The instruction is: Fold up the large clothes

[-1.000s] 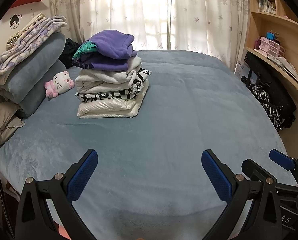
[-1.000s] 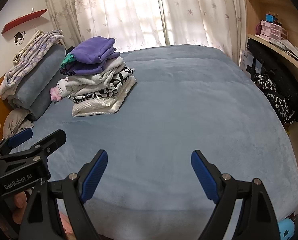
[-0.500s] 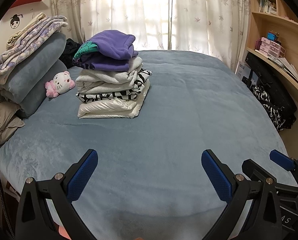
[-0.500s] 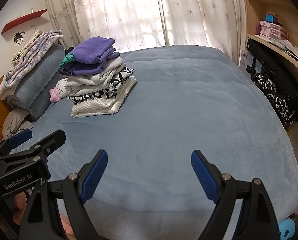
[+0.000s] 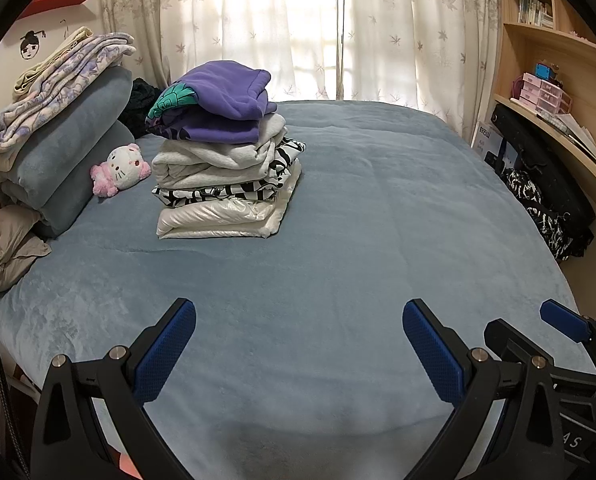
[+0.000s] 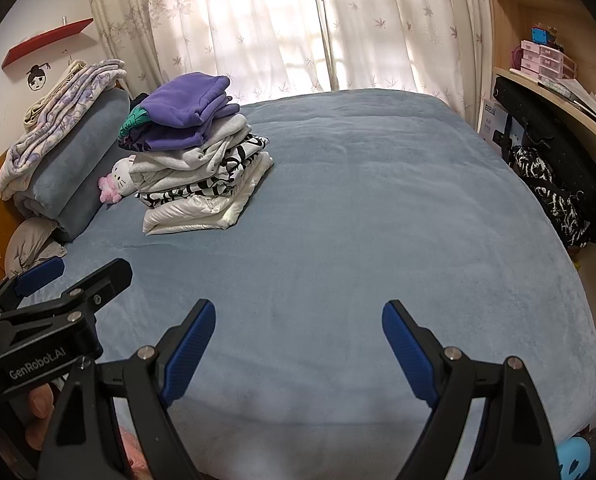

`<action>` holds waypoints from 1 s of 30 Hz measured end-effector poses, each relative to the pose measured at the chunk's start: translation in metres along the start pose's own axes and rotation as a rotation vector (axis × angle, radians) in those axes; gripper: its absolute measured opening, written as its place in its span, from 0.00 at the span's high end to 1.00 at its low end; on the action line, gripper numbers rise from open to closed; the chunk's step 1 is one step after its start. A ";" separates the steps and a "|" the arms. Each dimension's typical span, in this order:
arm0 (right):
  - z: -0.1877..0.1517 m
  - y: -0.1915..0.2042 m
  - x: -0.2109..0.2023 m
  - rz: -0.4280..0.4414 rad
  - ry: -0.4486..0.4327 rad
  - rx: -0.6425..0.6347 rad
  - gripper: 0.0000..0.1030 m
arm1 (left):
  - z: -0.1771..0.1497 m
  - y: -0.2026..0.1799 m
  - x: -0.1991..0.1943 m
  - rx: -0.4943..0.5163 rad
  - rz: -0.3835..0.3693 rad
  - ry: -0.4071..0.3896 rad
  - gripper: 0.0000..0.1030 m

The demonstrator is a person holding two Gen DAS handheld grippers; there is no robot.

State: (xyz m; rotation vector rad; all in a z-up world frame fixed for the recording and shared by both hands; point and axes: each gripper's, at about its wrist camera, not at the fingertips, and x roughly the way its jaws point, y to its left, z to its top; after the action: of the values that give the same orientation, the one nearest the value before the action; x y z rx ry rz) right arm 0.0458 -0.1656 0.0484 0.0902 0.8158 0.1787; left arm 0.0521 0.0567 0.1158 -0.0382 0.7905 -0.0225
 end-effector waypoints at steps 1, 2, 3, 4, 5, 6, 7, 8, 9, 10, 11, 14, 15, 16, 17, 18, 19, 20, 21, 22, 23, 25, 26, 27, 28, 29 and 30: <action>0.000 0.000 0.000 0.001 -0.001 0.000 0.17 | 0.000 -0.001 -0.001 -0.001 0.000 -0.001 0.01; 0.000 0.000 0.000 0.002 -0.001 0.001 0.17 | 0.000 0.000 0.000 0.000 -0.001 -0.002 0.01; 0.000 0.000 0.000 0.002 0.000 0.000 0.17 | 0.000 -0.001 0.000 0.001 0.002 -0.002 0.01; 0.000 0.000 0.001 0.001 0.001 -0.001 0.17 | 0.000 -0.001 -0.001 0.002 0.003 -0.003 0.01; 0.000 0.000 0.000 0.001 0.000 0.000 0.17 | 0.000 -0.001 -0.001 0.001 0.003 -0.004 0.01; 0.000 0.000 0.000 0.002 0.000 0.001 0.17 | 0.000 0.000 0.000 0.002 0.002 -0.006 0.01; 0.000 0.000 0.001 0.003 0.000 0.001 0.17 | 0.001 0.001 0.001 0.001 0.001 -0.005 0.01; 0.000 0.000 0.001 0.003 -0.001 0.001 0.17 | 0.000 0.000 0.000 0.000 0.001 -0.003 0.01; 0.000 0.000 0.000 0.001 -0.001 0.001 0.17 | 0.000 0.000 0.000 -0.001 0.000 -0.002 0.01; 0.000 0.000 0.000 0.001 0.000 0.001 0.17 | 0.001 0.001 0.001 -0.002 -0.001 0.000 0.01; 0.000 0.000 0.000 0.001 0.000 0.001 0.17 | 0.001 0.001 0.002 -0.002 -0.001 0.001 0.01; 0.000 0.000 0.000 0.001 0.000 0.001 0.17 | 0.002 0.000 0.003 -0.001 0.000 0.001 0.01; 0.000 0.001 0.000 0.001 0.000 0.001 0.17 | 0.002 0.000 0.003 -0.002 0.001 0.001 0.01; 0.000 0.001 0.000 0.001 0.000 0.001 0.17 | 0.002 -0.001 0.002 -0.002 0.001 0.001 0.01; 0.000 0.001 0.000 0.000 0.001 0.001 0.17 | 0.002 0.000 0.003 -0.002 0.003 0.002 0.01; -0.001 0.001 0.000 0.000 0.001 0.002 0.17 | 0.001 -0.001 0.002 -0.002 0.001 0.001 0.01; -0.001 0.001 0.001 0.000 0.002 0.002 0.17 | 0.002 0.000 0.003 -0.002 0.002 0.003 0.01; -0.001 0.002 0.001 -0.001 0.004 0.001 0.17 | 0.002 0.000 0.003 -0.001 0.002 0.005 0.01; -0.001 0.003 0.002 -0.002 0.005 0.002 0.17 | 0.002 0.000 0.004 -0.001 0.002 0.006 0.01; -0.002 0.004 0.003 -0.002 0.006 0.002 0.17 | 0.002 0.001 0.004 -0.001 0.002 0.008 0.01; -0.002 0.004 0.003 -0.002 0.006 0.003 0.17 | 0.002 0.002 0.005 -0.001 0.002 0.010 0.01; -0.002 0.005 0.004 -0.002 0.009 0.003 0.17 | 0.002 0.003 0.006 0.001 0.006 0.012 0.01; -0.003 0.006 0.005 -0.002 0.011 0.003 0.17 | 0.001 0.003 0.006 0.001 0.007 0.013 0.01; -0.004 0.007 0.006 -0.002 0.011 0.004 0.17 | 0.001 0.003 0.007 0.000 0.007 0.014 0.01; -0.003 0.007 0.006 -0.003 0.011 0.004 0.17 | 0.000 0.003 0.008 0.000 0.007 0.016 0.01; -0.004 0.007 0.007 -0.003 0.012 0.003 0.17 | 0.001 0.004 0.009 -0.001 0.007 0.019 0.01; -0.004 0.009 0.008 -0.004 0.013 0.003 0.17 | 0.000 0.003 0.009 -0.001 0.008 0.020 0.01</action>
State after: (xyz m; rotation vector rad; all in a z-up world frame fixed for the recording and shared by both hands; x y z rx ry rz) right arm 0.0468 -0.1557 0.0411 0.0899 0.8292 0.1742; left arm 0.0582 0.0595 0.1093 -0.0358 0.8107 -0.0152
